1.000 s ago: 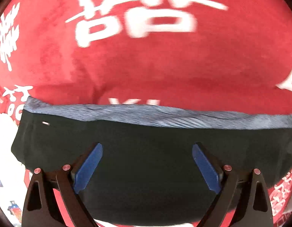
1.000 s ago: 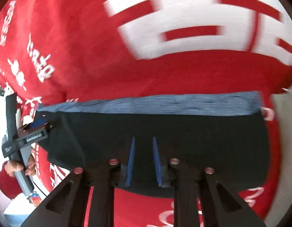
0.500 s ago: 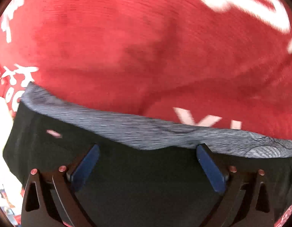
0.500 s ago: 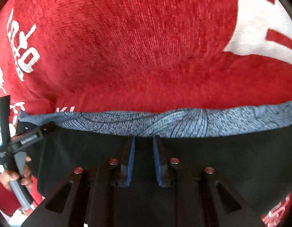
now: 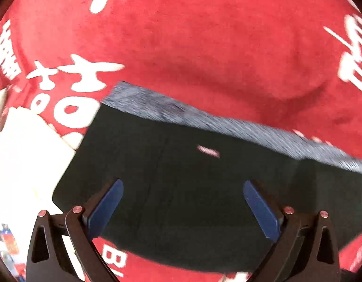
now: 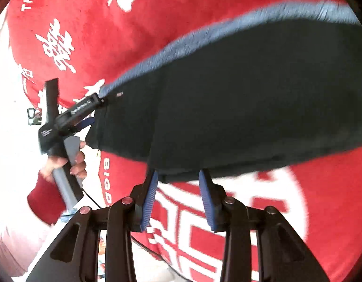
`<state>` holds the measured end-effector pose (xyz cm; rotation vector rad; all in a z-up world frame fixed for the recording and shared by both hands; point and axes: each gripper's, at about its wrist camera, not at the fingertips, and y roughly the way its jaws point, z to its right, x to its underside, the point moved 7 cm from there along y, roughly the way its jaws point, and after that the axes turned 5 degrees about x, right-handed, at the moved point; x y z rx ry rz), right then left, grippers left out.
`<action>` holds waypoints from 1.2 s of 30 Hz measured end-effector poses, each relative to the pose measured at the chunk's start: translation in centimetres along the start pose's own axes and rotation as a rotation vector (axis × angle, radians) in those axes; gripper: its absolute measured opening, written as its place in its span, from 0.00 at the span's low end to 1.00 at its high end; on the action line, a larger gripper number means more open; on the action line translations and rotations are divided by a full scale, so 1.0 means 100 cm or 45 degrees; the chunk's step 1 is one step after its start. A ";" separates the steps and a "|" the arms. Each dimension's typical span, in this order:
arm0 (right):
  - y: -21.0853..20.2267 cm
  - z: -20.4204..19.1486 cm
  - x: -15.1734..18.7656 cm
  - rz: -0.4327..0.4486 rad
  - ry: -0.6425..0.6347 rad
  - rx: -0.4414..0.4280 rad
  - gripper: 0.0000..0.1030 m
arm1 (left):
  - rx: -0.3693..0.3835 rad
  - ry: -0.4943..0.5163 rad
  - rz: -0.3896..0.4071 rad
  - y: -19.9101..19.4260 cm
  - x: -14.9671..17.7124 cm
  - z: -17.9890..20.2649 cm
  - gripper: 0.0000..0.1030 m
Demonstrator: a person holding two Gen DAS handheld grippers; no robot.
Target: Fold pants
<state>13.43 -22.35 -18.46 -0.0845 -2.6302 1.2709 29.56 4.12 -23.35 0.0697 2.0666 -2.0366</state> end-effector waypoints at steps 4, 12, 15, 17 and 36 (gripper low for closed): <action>0.019 -0.001 0.004 -0.012 0.119 -0.069 0.39 | 0.065 0.218 -0.012 -0.004 0.015 0.040 1.00; 0.036 -0.007 0.003 0.021 0.224 -0.144 0.39 | 0.226 0.284 -0.096 -0.013 0.041 0.080 0.91; 0.027 0.006 -0.004 0.087 0.343 -0.175 0.39 | 0.273 0.301 -0.102 -0.028 0.058 0.088 0.91; 0.018 0.016 -0.012 0.133 0.421 -0.199 0.39 | 0.270 0.393 -0.087 -0.038 0.074 0.097 0.91; -0.002 0.024 -0.019 0.122 0.378 -0.138 0.06 | 0.301 0.582 -0.148 -0.024 0.128 0.149 0.15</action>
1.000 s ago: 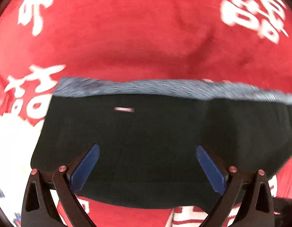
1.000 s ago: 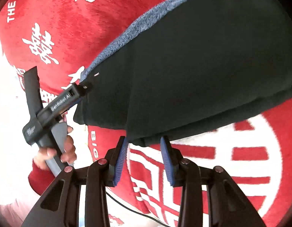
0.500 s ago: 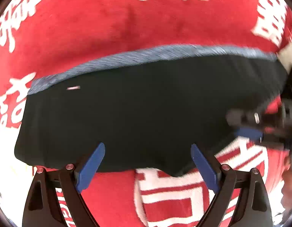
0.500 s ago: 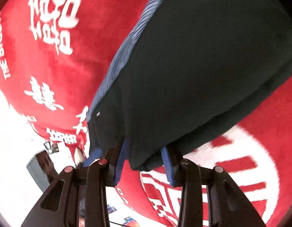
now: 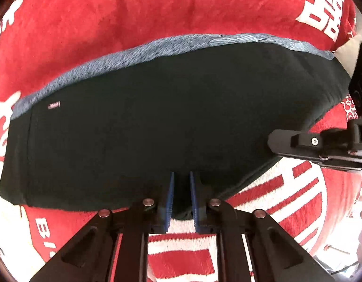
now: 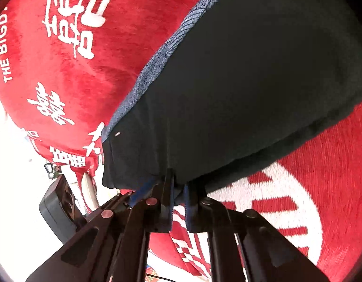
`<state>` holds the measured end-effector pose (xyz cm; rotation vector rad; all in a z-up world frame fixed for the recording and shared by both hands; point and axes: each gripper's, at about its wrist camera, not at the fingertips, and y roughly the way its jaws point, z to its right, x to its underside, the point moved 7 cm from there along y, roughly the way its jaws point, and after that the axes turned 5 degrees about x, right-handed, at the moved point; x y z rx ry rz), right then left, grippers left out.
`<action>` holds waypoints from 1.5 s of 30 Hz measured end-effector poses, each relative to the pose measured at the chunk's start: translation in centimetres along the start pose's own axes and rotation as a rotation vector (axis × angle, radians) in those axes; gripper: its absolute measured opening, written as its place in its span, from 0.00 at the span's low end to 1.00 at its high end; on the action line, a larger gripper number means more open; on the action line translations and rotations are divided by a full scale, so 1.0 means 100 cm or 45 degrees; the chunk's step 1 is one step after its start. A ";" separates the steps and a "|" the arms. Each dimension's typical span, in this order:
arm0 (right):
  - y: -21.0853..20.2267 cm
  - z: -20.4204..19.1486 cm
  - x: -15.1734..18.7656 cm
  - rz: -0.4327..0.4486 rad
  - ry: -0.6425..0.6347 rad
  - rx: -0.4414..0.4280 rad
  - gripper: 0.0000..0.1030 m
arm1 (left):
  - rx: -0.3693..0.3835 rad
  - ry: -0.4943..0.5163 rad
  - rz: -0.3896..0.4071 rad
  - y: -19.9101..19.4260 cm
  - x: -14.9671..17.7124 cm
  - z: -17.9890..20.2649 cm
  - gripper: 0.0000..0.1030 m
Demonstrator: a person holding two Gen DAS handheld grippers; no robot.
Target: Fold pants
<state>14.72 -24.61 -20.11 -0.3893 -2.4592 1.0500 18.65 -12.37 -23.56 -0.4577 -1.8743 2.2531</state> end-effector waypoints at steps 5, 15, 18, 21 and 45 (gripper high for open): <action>0.005 0.015 0.007 -0.007 0.009 0.012 0.06 | 0.020 -0.021 0.005 0.002 0.007 -0.007 0.15; 0.009 0.000 0.006 -0.023 -0.060 -0.014 0.25 | 0.119 -0.277 0.001 -0.008 -0.006 -0.057 0.15; 0.015 -0.001 0.007 -0.034 -0.041 -0.024 0.25 | 0.070 -0.265 -0.023 -0.001 -0.011 -0.070 0.38; 0.021 -0.007 0.009 -0.048 -0.052 -0.034 0.25 | -0.020 -0.264 0.069 -0.009 -0.022 -0.085 0.75; 0.037 -0.034 0.053 -0.219 -0.283 0.085 0.13 | -0.214 -0.191 0.053 -0.011 -0.024 -0.153 0.75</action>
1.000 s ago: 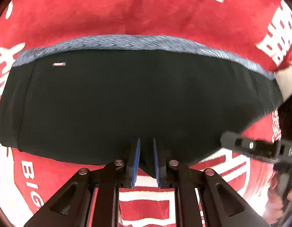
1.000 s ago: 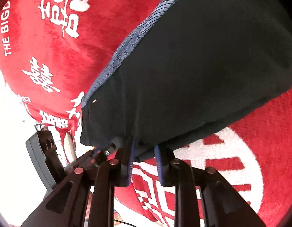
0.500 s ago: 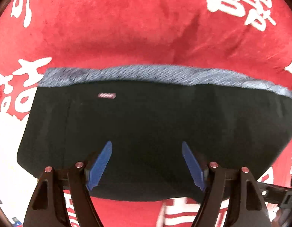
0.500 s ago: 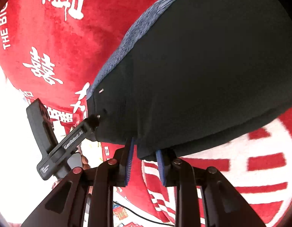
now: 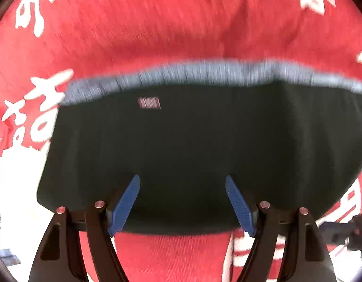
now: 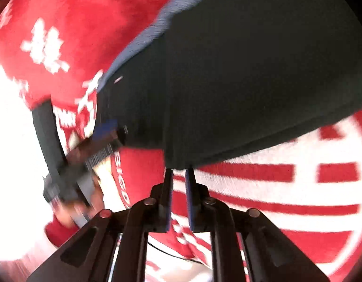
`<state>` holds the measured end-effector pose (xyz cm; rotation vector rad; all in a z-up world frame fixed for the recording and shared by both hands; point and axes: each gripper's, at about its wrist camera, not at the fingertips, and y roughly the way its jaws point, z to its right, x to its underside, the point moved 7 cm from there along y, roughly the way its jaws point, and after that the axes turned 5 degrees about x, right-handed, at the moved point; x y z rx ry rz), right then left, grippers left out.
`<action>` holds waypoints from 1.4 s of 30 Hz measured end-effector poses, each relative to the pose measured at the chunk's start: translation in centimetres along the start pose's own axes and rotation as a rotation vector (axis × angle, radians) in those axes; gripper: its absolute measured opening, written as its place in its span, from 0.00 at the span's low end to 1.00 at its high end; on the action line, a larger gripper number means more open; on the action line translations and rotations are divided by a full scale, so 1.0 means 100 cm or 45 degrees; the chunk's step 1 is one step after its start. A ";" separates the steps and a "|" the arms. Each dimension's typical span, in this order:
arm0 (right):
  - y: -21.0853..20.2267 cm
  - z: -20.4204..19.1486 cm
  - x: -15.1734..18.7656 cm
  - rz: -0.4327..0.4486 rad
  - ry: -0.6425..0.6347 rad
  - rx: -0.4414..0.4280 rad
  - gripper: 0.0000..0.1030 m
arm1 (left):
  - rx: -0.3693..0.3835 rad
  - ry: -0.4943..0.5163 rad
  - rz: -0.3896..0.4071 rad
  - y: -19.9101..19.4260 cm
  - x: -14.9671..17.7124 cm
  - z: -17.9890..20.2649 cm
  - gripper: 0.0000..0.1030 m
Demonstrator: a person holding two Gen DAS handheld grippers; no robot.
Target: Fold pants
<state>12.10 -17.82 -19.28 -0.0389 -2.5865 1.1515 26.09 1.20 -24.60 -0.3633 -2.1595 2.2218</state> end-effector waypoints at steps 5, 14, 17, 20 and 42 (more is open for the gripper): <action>-0.053 -0.005 -0.036 0.225 -0.201 0.252 0.13 | 0.021 -0.028 0.028 0.015 -0.043 -0.012 0.75; -0.054 0.055 -0.102 0.287 -0.118 0.482 0.15 | -0.062 -0.118 0.010 0.051 -0.060 -0.057 0.82; -0.068 0.065 -0.098 0.312 -0.094 0.489 0.15 | -0.113 -0.047 0.015 0.049 -0.055 -0.048 0.82; -0.094 0.085 -0.088 0.360 -0.056 0.574 0.15 | -0.119 -0.090 -0.022 0.045 -0.052 -0.044 0.82; -0.281 0.242 -0.042 0.642 0.416 0.716 0.17 | 0.244 0.146 0.002 -0.023 -0.060 0.240 0.82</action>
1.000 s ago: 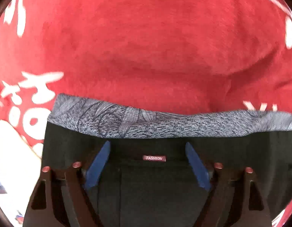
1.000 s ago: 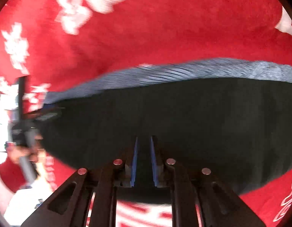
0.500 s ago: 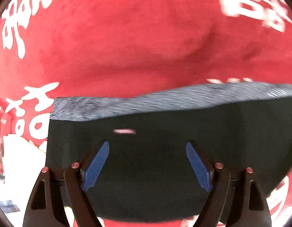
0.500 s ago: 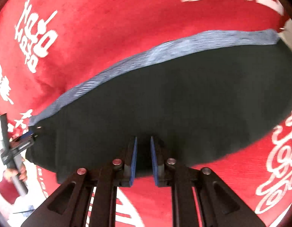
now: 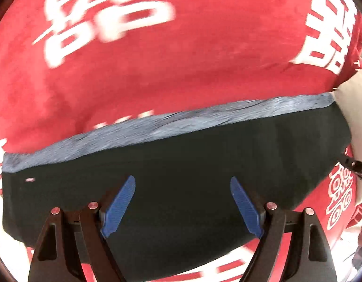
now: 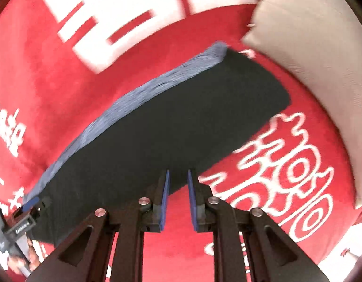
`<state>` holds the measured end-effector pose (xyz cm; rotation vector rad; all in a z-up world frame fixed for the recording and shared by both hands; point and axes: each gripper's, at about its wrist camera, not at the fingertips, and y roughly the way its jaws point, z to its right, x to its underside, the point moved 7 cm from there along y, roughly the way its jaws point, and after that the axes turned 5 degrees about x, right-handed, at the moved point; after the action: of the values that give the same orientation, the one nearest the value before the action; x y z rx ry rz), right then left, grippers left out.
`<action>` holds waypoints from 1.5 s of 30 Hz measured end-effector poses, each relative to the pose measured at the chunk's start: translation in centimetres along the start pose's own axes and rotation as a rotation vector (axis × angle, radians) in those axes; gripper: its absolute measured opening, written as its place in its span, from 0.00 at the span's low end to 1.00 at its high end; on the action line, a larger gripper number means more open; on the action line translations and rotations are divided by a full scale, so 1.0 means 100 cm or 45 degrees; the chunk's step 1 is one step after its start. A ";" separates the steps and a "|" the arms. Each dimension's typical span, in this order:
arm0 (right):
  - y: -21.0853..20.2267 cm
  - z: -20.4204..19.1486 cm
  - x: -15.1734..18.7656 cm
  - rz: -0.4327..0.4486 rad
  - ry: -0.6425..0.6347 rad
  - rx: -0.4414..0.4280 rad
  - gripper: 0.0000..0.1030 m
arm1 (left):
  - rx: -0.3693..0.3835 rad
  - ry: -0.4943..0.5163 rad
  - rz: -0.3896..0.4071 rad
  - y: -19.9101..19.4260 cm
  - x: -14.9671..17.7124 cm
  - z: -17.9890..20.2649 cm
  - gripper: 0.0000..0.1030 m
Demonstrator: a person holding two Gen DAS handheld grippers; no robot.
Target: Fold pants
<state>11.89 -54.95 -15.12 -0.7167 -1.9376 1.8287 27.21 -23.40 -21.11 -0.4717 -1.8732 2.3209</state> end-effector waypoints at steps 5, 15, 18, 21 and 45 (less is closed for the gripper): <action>-0.002 0.010 -0.022 0.034 0.002 -0.038 0.17 | 0.000 -0.011 0.039 0.016 -0.038 0.045 0.82; 0.043 -0.073 -0.063 0.020 -0.251 -0.330 0.35 | -0.128 -0.050 -0.020 0.072 -0.043 0.062 0.83; 0.064 -0.077 -0.072 0.012 -0.318 -0.249 0.31 | -0.147 -0.048 0.004 0.075 -0.041 0.061 0.87; 0.071 -0.048 -0.095 0.069 -0.245 -0.155 0.29 | -0.146 -0.051 0.008 0.081 -0.039 0.059 0.87; 0.014 0.007 -0.006 0.099 -0.360 0.039 0.65 | -0.144 -0.079 -0.028 0.074 -0.029 0.048 0.99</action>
<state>12.14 -55.85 -16.56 -0.5554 -2.0731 2.0994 29.19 -30.41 -26.88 -0.3934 -2.0352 2.2492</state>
